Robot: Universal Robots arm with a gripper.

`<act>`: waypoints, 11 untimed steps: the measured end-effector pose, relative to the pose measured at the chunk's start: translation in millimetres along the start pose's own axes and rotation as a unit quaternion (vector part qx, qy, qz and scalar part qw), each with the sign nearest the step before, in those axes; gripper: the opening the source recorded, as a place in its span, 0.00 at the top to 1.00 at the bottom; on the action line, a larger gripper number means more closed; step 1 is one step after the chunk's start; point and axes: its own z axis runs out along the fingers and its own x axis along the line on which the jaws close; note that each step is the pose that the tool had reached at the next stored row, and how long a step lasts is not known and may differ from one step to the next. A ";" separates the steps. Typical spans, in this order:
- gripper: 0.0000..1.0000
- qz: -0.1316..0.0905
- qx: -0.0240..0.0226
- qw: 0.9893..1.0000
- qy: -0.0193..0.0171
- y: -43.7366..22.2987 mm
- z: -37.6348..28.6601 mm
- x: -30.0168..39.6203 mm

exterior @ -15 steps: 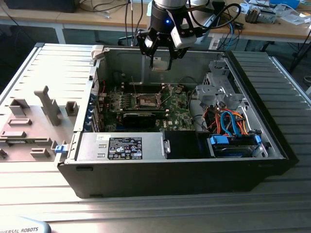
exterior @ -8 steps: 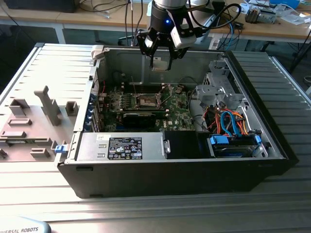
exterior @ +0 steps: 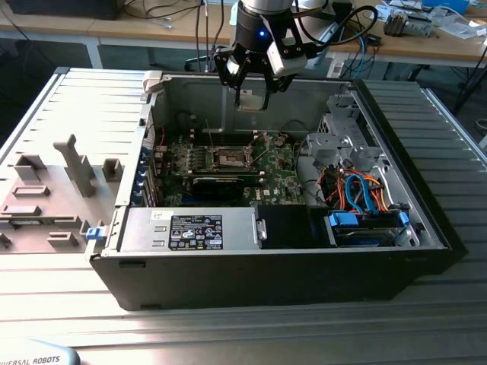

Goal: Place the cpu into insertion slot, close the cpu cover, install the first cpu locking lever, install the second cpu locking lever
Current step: 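Place the cpu into insertion slot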

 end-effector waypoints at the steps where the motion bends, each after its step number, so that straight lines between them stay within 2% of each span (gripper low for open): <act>1: 0.46 0.000 0.000 1.000 0.000 0.0 0.0 0.0; 11: 0.46 0.002 0.000 1.000 0.000 0.0 0.0 0.0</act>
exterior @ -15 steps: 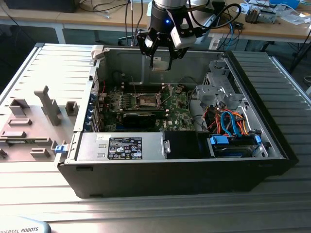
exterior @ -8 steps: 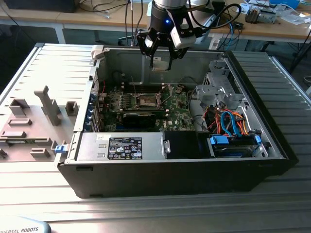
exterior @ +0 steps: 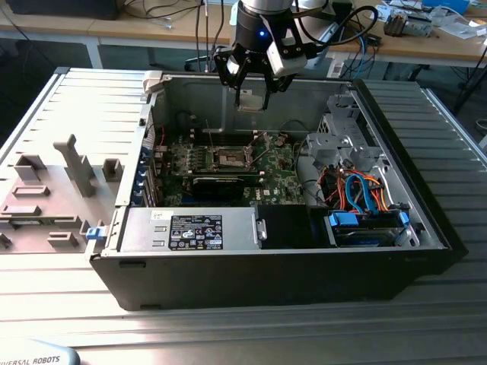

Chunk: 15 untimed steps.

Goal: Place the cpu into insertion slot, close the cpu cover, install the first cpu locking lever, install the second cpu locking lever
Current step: 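Place the cpu into insertion slot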

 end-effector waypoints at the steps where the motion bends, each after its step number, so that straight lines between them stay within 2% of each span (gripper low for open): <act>1: 0.46 0.000 0.000 1.000 0.000 0.0 0.0 0.0; 15: 0.46 0.003 0.000 1.000 0.000 0.0 0.0 0.0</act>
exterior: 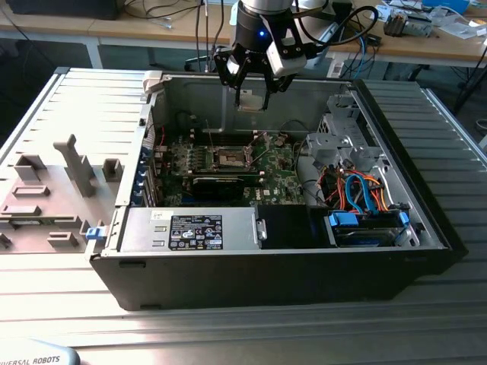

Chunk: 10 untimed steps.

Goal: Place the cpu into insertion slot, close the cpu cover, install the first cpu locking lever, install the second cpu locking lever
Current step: 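Place the cpu into insertion slot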

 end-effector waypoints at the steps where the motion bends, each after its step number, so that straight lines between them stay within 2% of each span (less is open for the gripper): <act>1: 0.46 0.000 0.000 1.000 0.000 0.0 0.0 0.0; 10: 0.46 0.005 0.000 1.000 0.000 0.0 0.0 0.0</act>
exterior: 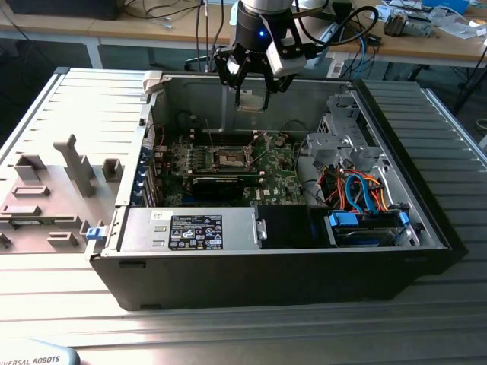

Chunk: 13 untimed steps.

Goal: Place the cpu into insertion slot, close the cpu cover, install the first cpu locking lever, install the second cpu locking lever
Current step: 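Place the cpu into insertion slot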

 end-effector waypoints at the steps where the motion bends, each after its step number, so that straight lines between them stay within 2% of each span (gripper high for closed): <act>1: 0.46 0.000 0.000 1.000 0.000 0.0 0.0 0.0; 13: 0.46 0.004 0.000 1.000 0.000 0.0 0.0 0.0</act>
